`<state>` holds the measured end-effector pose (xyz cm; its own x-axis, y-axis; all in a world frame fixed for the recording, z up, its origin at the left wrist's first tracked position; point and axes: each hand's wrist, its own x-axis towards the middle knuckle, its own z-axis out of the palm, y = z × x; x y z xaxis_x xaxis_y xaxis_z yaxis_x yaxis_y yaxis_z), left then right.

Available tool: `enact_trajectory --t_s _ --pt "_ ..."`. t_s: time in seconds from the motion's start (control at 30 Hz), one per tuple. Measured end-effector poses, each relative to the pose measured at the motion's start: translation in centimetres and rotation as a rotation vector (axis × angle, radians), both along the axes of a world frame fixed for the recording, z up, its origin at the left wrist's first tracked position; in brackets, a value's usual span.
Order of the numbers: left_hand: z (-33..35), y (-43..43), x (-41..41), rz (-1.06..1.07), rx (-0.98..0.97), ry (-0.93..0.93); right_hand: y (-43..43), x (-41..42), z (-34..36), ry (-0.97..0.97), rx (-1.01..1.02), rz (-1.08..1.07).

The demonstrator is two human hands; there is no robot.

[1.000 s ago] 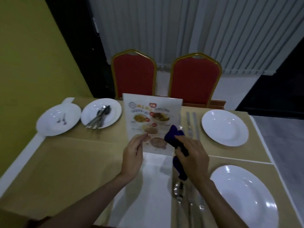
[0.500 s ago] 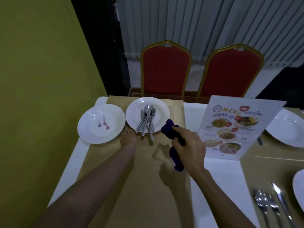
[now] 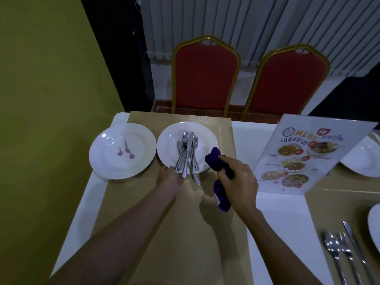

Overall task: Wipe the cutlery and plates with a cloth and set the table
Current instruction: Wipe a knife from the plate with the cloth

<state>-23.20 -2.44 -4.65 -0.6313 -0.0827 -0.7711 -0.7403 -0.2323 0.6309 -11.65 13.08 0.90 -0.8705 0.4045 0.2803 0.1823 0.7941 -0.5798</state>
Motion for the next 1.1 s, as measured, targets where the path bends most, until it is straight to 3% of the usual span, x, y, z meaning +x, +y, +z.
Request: enact_trajectory --t_s 0.2,0.3,0.5,0.6,0.73,0.83,0.9,1.03,1.1 --pt "1.3 -1.3 6.6 0.080 0.129 -0.079 -0.1 2.3 0.1 -0.039 -0.054 0.002" --pt "1.9 -1.9 8.5 -0.036 0.107 -0.075 0.0 3.4 0.4 -0.085 -0.136 0.008" --pt "3.8 -3.4 11.3 -0.339 0.083 -0.142 0.7 4.9 0.4 -0.232 -0.533 0.049" --pt "6.4 -3.7 12.9 -0.569 0.090 -0.061 0.9 5.6 0.9 -0.267 -0.596 0.072" --pt "10.2 -3.6 16.1 -0.672 0.035 0.082 0.0 6.6 2.1 -0.032 -0.284 0.194" --pt "12.1 -3.3 18.3 -0.706 -0.066 0.246 -1.4 7.7 2.8 0.099 0.131 0.544" --pt "12.8 -3.4 19.9 -0.678 -0.128 0.361 -1.9 7.8 3.0 0.130 0.409 0.668" --pt "14.9 -4.5 21.3 -0.547 -0.150 0.477 -3.9 6.0 5.5 0.157 0.365 0.455" --pt "16.2 -5.7 21.1 -0.513 -0.115 0.497 -5.8 6.9 6.0 0.201 0.415 0.530"
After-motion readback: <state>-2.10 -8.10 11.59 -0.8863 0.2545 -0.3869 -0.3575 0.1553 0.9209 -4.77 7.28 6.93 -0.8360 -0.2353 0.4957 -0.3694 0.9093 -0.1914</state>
